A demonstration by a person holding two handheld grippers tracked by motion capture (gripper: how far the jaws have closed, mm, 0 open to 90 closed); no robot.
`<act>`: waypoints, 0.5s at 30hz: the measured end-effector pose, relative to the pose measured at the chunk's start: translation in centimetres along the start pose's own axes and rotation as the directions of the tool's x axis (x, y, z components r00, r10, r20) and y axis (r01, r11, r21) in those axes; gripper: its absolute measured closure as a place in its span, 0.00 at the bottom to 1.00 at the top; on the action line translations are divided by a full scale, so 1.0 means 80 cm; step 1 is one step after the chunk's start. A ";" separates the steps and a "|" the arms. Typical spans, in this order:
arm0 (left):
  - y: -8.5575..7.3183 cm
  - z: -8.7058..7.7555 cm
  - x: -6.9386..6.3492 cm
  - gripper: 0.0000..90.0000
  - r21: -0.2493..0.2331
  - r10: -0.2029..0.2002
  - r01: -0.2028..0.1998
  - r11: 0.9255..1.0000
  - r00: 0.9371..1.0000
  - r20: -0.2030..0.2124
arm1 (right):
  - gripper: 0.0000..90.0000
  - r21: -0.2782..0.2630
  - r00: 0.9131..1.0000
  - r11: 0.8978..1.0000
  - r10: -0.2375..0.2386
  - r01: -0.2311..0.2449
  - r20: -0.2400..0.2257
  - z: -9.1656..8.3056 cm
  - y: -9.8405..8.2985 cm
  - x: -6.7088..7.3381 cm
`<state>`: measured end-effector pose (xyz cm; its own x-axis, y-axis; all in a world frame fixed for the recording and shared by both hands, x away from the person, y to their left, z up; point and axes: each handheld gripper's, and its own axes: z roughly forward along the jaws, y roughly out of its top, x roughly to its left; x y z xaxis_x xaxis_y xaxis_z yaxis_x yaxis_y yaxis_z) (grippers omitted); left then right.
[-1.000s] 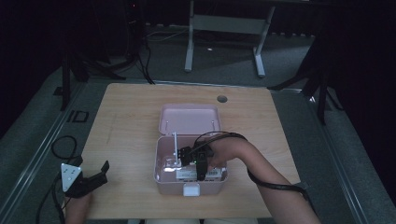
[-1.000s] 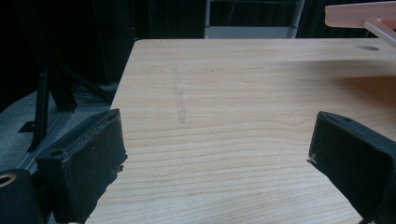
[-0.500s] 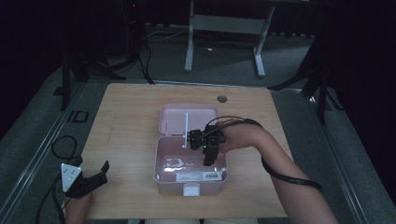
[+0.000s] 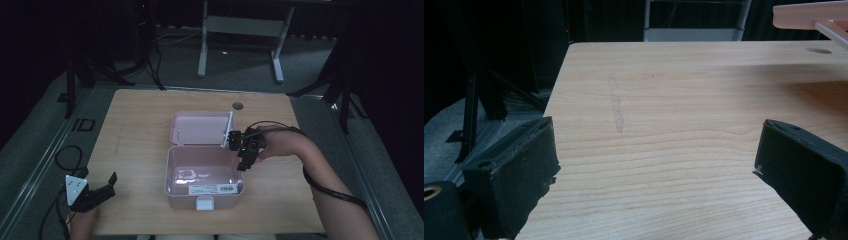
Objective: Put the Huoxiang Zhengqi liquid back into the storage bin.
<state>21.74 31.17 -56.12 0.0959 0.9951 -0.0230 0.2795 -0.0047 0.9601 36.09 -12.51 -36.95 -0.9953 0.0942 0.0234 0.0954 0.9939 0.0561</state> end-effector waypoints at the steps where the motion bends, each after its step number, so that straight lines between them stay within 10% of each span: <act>1: 0.000 0.000 0.000 0.04 0.000 0.000 0.000 1.000 1.000 0.000 | 0.56 -0.002 1.000 1.000 0.009 -0.009 0.002 0.001 -0.006 -0.002; 15: 0.000 0.000 0.000 0.04 0.003 0.001 -0.001 1.000 1.000 0.000 | 0.34 -0.107 0.989 0.985 0.143 -0.138 0.035 0.023 -0.072 -0.027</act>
<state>21.76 31.15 -56.12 0.0963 0.9951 -0.0224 0.2819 -0.0057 0.9594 37.64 -18.34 -39.14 -0.9715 0.2369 -0.0037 0.2333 0.9593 0.1589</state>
